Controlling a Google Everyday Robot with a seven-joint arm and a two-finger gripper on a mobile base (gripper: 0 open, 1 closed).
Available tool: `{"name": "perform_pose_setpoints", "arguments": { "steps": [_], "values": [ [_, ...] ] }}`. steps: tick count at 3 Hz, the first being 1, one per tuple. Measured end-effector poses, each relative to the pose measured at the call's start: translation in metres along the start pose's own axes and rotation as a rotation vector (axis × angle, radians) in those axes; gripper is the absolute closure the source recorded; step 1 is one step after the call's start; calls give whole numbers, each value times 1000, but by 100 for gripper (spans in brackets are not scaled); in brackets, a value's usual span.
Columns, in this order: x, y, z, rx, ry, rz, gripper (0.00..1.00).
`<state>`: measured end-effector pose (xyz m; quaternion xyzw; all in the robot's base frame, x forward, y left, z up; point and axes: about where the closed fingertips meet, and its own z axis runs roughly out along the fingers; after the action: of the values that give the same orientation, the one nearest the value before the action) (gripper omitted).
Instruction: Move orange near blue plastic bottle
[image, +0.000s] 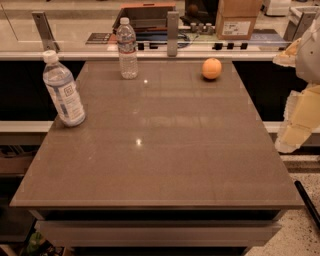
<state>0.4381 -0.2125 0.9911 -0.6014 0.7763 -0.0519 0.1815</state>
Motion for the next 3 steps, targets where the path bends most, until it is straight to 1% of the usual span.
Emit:
{"name": "perform_pose_setpoints", "arguments": {
  "steps": [1, 2, 3],
  "values": [
    [-1, -4, -1, 7, -6, -1, 0],
    [-3, -19, 0, 17, -27, -6, 0],
    [-5, -49, 10, 36, -68, 4, 0]
  ]
}}
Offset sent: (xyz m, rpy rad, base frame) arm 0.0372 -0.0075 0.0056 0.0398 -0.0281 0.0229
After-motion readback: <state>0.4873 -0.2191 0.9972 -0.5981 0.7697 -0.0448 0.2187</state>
